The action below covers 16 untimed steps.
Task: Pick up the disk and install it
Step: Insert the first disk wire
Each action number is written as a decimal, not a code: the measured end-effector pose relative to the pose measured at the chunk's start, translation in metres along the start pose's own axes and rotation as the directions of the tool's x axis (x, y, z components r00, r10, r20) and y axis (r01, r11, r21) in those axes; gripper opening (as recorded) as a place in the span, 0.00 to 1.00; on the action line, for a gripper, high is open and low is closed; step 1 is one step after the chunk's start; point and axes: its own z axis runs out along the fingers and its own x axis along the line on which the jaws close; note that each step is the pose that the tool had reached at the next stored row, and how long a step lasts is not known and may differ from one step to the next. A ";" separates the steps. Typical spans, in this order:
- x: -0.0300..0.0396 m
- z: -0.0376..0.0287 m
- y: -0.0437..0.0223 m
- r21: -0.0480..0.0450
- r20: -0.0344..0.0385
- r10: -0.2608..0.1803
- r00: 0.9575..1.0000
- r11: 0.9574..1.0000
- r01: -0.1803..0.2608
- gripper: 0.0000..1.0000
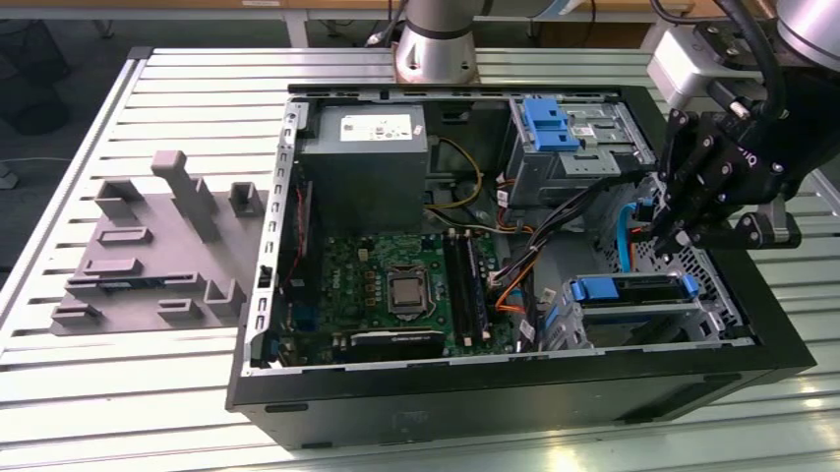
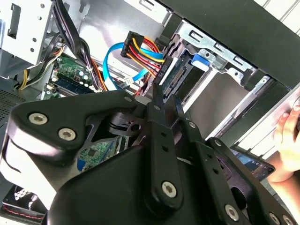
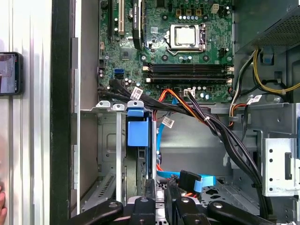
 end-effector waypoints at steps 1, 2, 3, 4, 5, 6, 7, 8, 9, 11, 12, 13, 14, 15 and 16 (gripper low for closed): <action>0.0000 0.0002 -0.0005 -0.001 0.000 0.000 1.000 1.000 0.000 0.25; -0.0002 0.0008 -0.0010 -0.001 0.000 0.000 1.000 1.000 0.000 0.25; -0.0004 0.0015 -0.0017 -0.002 0.000 0.000 1.000 1.000 0.000 0.25; -0.0007 0.0023 -0.0028 -0.003 0.000 0.000 1.000 1.000 0.000 0.25; -0.0015 0.0030 -0.0041 -0.004 0.000 0.000 1.000 1.000 0.000 0.25; -0.0025 0.0037 -0.0047 -0.004 0.000 0.000 1.000 1.000 0.000 0.25; -0.0035 0.0041 -0.0047 -0.005 0.000 0.000 1.000 1.000 0.000 0.25; -0.0044 0.0043 -0.0049 -0.005 0.000 0.000 1.000 1.000 0.000 0.25; -0.0055 0.0045 -0.0052 -0.005 0.000 0.000 1.000 1.000 0.000 0.25; -0.0070 0.0049 -0.0056 -0.005 0.000 0.000 1.000 1.000 0.000 0.25; -0.0075 0.0051 -0.0059 -0.006 0.000 0.000 1.000 1.000 0.000 0.25; -0.0077 0.0053 -0.0064 -0.006 0.000 0.000 1.000 1.000 0.000 0.25; -0.0077 0.0054 -0.0072 -0.006 0.000 0.000 1.000 1.000 0.000 0.25; -0.0078 0.0055 -0.0081 -0.006 0.000 0.000 1.000 1.000 0.000 0.25; -0.0079 0.0055 -0.0092 -0.006 0.000 0.000 1.000 1.000 0.000 0.25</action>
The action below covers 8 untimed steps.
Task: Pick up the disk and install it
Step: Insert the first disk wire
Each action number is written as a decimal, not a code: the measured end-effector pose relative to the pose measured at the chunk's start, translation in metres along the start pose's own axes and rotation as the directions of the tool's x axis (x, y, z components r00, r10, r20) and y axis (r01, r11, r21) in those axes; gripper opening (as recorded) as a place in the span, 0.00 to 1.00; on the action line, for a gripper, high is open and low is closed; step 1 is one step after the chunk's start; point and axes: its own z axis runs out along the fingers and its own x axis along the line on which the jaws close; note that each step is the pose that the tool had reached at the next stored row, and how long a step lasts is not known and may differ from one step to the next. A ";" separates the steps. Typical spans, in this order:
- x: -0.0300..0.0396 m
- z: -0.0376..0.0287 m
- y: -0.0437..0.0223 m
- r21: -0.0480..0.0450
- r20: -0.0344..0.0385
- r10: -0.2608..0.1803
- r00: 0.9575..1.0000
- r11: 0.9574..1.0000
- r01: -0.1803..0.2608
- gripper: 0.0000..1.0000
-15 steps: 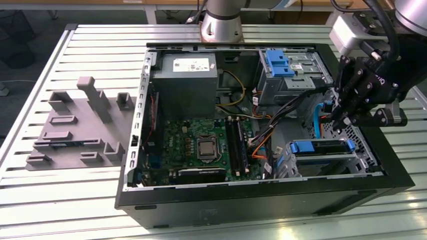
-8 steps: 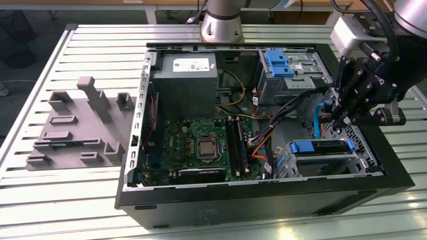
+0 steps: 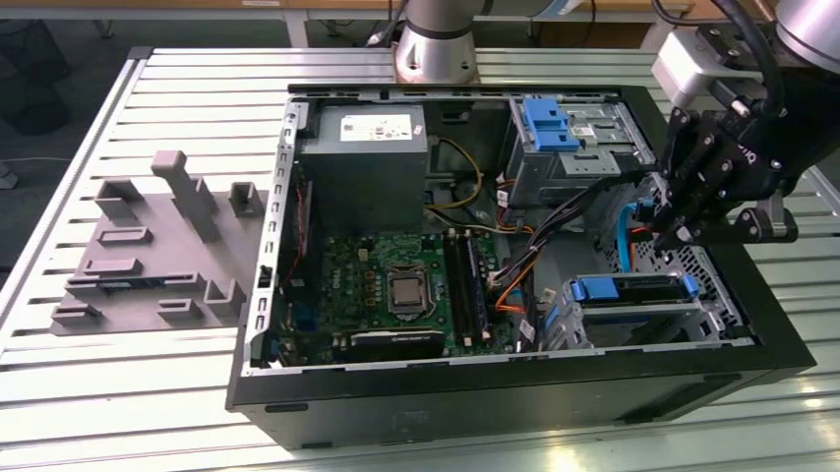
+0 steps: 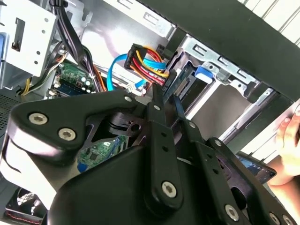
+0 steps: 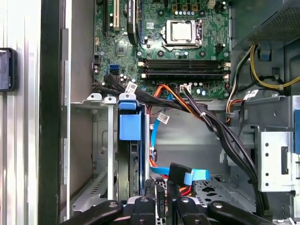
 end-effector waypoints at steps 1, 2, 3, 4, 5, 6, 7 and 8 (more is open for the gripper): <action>0.0000 0.0002 -0.0014 0.000 0.000 0.000 1.000 1.000 0.000 0.25; -0.0001 0.0005 -0.0026 -0.001 0.000 0.001 1.000 1.000 -0.001 0.25; -0.0001 0.0008 -0.0035 -0.001 0.000 0.001 1.000 1.000 -0.001 0.25; -0.0002 0.0011 -0.0043 -0.001 0.000 0.001 1.000 1.000 -0.001 0.25; -0.0002 0.0016 -0.0045 -0.001 0.000 0.001 1.000 1.000 -0.001 0.25; -0.0001 0.0021 -0.0046 -0.001 0.000 0.001 1.000 1.000 -0.001 0.25; -0.0001 0.0025 -0.0046 -0.001 0.000 0.001 1.000 1.000 -0.001 0.25; -0.0001 0.0029 -0.0046 -0.001 0.000 0.001 1.000 1.000 -0.001 0.25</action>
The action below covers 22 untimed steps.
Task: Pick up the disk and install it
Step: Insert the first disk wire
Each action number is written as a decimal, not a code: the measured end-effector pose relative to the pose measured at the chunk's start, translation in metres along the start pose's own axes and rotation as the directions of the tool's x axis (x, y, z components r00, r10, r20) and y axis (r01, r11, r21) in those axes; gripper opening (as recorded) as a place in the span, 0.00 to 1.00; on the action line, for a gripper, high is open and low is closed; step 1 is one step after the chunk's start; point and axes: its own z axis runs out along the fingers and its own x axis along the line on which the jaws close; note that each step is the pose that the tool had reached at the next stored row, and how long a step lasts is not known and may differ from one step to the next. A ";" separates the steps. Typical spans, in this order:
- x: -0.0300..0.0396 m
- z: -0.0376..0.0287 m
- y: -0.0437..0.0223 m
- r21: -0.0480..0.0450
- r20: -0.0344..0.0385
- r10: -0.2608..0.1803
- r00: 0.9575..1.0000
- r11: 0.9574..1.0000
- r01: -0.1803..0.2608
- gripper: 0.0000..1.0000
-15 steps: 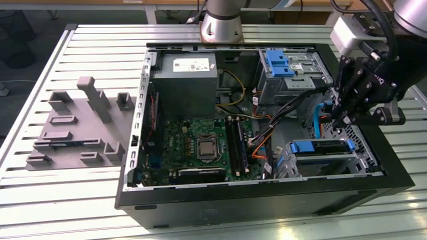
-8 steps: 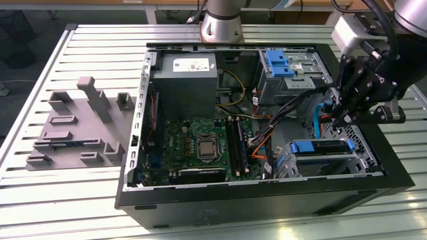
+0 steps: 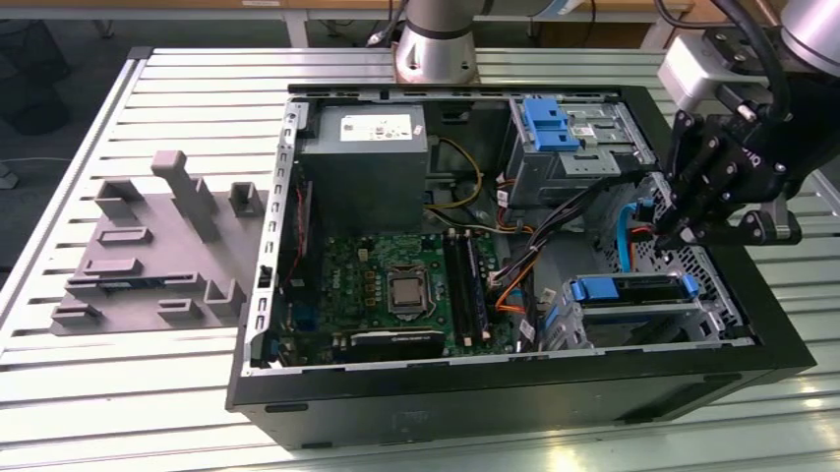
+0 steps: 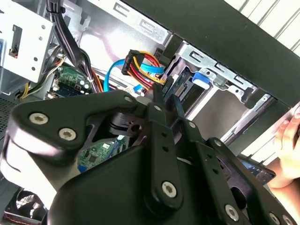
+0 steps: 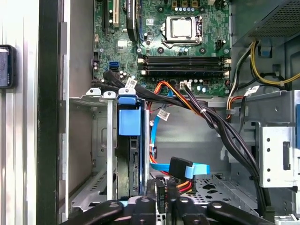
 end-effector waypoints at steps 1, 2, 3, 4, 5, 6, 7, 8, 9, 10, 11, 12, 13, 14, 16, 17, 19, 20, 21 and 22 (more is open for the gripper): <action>0.0001 0.0003 -0.0001 0.000 0.000 0.000 1.000 1.000 0.000 0.24; 0.0002 0.0005 -0.0001 0.000 0.000 0.000 1.000 1.000 0.000 0.17; 0.0002 0.0008 -0.0001 0.000 0.000 0.000 1.000 1.000 0.000 0.17; 0.0002 0.0010 -0.0001 0.000 0.000 0.000 1.000 1.000 0.000 0.13; 0.0002 0.0010 -0.0001 0.000 0.000 0.000 1.000 1.000 0.000 0.13; 0.0003 0.0010 -0.0001 0.000 0.000 0.000 1.000 1.000 0.000 0.10; 0.0002 0.0011 -0.0001 0.000 0.000 0.000 1.000 1.000 0.000 0.10; 0.0002 0.0011 -0.0001 0.000 0.000 0.000 1.000 1.000 0.000 0.10; 0.0002 0.0012 -0.0001 0.000 0.000 0.000 1.000 1.000 0.000 0.10; 0.0002 0.0012 -0.0001 0.000 0.000 0.000 1.000 1.000 0.000 0.10; 0.0002 0.0012 -0.0001 0.000 0.000 0.000 1.000 1.000 0.000 0.10; 0.0002 0.0012 -0.0001 0.000 0.000 0.000 1.000 1.000 0.000 0.10; 0.0002 0.0012 -0.0001 0.000 0.000 0.000 1.000 1.000 0.000 0.10; 0.0002 0.0012 -0.0001 0.000 0.000 0.000 1.000 1.000 0.000 0.11; 0.0003 0.0012 -0.0001 0.000 0.000 0.000 1.000 1.000 0.000 0.17; 0.0003 0.0012 -0.0001 0.000 0.000 0.000 1.000 1.000 0.000 0.17; 0.0003 0.0004 -0.0001 0.000 0.000 0.000 1.000 1.000 0.000 0.17; 0.0002 -0.0008 -0.0001 0.000 0.000 0.000 1.000 1.000 0.000 0.17; 0.0002 -0.0028 0.0000 -0.001 0.000 0.000 1.000 1.000 0.000 0.17; 0.0002 -0.0045 0.0000 -0.002 0.000 0.000 1.000 1.000 0.000 0.17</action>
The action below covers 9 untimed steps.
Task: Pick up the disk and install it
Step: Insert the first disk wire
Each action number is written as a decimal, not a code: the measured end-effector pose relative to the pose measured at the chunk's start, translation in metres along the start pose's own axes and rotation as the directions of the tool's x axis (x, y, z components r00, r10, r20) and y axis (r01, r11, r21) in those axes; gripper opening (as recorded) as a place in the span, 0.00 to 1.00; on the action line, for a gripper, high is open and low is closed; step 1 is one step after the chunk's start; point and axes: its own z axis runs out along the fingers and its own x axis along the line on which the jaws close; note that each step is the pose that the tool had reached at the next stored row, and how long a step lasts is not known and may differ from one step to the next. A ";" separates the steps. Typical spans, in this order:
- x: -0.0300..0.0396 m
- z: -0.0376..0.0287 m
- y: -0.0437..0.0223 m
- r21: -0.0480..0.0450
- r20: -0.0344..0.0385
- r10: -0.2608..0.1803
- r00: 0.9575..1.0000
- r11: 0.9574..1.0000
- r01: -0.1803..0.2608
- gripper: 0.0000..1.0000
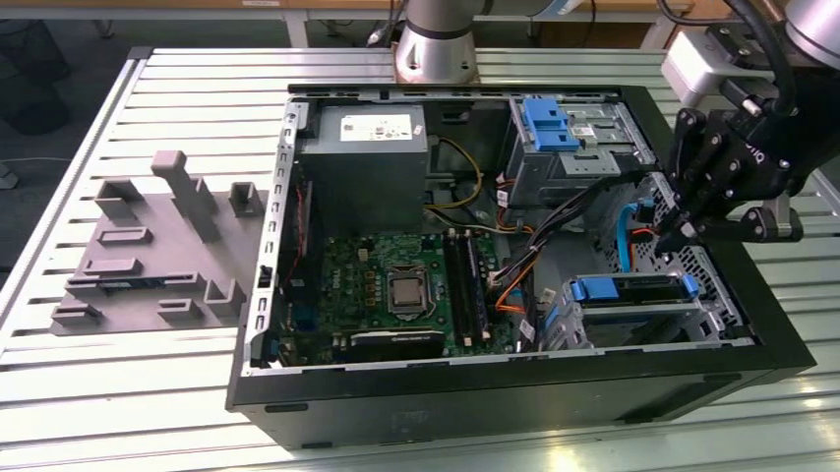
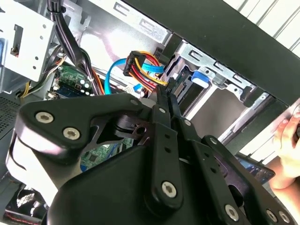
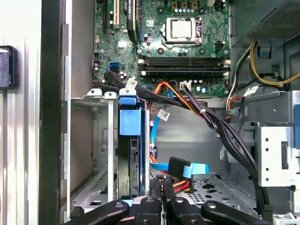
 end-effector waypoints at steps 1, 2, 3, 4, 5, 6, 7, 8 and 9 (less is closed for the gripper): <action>0.0000 -0.0012 0.0000 -0.001 0.000 0.000 1.000 1.000 0.000 0.17; 0.0000 -0.0023 0.0001 -0.001 0.000 0.000 1.000 1.000 0.000 0.17; 0.0000 -0.0026 0.0001 -0.002 -0.001 0.000 1.000 1.000 0.000 0.17; 0.0000 -0.0025 0.0000 -0.002 -0.001 0.000 1.000 1.000 0.000 0.17; 0.0000 -0.0025 -0.0001 -0.002 -0.001 0.000 1.000 1.000 0.000 0.17; 0.0000 -0.0026 -0.0001 -0.002 -0.001 0.000 1.000 1.000 0.000 0.17; 0.0001 -0.0027 -0.0001 -0.002 -0.002 0.000 1.000 1.000 0.000 0.17; 0.0002 -0.0027 -0.0002 -0.002 -0.002 0.000 1.000 1.000 0.000 0.17; 0.0004 -0.0027 -0.0002 -0.002 -0.002 0.000 1.000 1.000 0.000 0.17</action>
